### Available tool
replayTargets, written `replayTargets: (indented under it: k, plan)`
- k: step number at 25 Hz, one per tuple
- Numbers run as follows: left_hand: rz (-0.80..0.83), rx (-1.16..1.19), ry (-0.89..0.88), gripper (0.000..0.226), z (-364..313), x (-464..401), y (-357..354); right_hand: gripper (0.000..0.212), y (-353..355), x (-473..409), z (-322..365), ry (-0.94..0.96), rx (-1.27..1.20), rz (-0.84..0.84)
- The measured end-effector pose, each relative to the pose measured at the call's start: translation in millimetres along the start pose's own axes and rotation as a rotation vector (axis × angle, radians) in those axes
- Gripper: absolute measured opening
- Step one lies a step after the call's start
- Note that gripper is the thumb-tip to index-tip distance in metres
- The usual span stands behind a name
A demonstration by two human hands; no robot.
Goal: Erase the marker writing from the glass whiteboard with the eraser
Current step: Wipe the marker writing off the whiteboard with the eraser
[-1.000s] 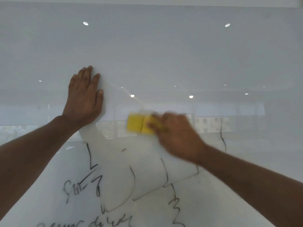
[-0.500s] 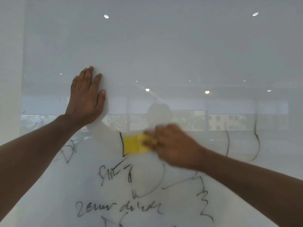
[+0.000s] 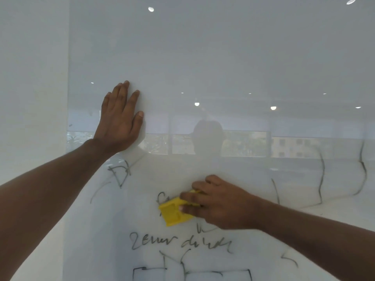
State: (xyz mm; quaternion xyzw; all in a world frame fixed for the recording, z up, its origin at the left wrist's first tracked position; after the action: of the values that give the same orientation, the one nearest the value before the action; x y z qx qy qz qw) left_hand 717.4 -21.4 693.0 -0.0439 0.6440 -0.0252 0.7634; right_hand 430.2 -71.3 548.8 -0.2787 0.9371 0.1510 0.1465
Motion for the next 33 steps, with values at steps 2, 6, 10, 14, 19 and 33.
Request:
replayTargets:
  k: [2,6,10,14,19,33]
  plan:
    - [0.007,-0.007,0.015,0.061,13.4,5.7,2.9,0.04,9.5,-18.0,-47.8,-0.249,0.109,-0.082]
    - [0.021,-0.013,0.024,0.061,29.9,15.8,7.1,0.051,19.4,-48.0,-102.1,-0.992,0.425,-0.322]
    - [0.047,-0.006,0.017,0.061,41.3,15.3,11.6,0.033,-43.7,-87.0,36.5,-0.498,0.03,-0.168]
    - [0.044,0.0,0.111,0.058,64.6,17.5,19.2,0.047,-61.8,-111.2,53.9,-0.274,0.028,-0.101]
    - [0.04,0.006,0.128,0.053,96.9,33.3,32.2,0.056,-55.6,-159.4,-4.7,-0.828,0.235,-0.281]
    - [0.002,0.114,0.073,0.061,90.0,77.6,52.0,0.058,-52.8,-175.1,-17.2,-0.778,0.256,-0.297]
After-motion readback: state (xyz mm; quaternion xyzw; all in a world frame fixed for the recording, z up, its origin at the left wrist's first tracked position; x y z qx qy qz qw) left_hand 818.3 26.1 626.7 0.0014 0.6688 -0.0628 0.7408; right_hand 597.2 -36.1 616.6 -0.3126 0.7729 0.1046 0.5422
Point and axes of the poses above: each hand's wrist, its own x-axis away from the middle knuckle, its own y-axis out of the back of the hand, z = x × y, the point moved 3 cm from there along -x, towards the middle knuckle, and after that the axes turned 15 degrees about -z, right-handed, at the moved point
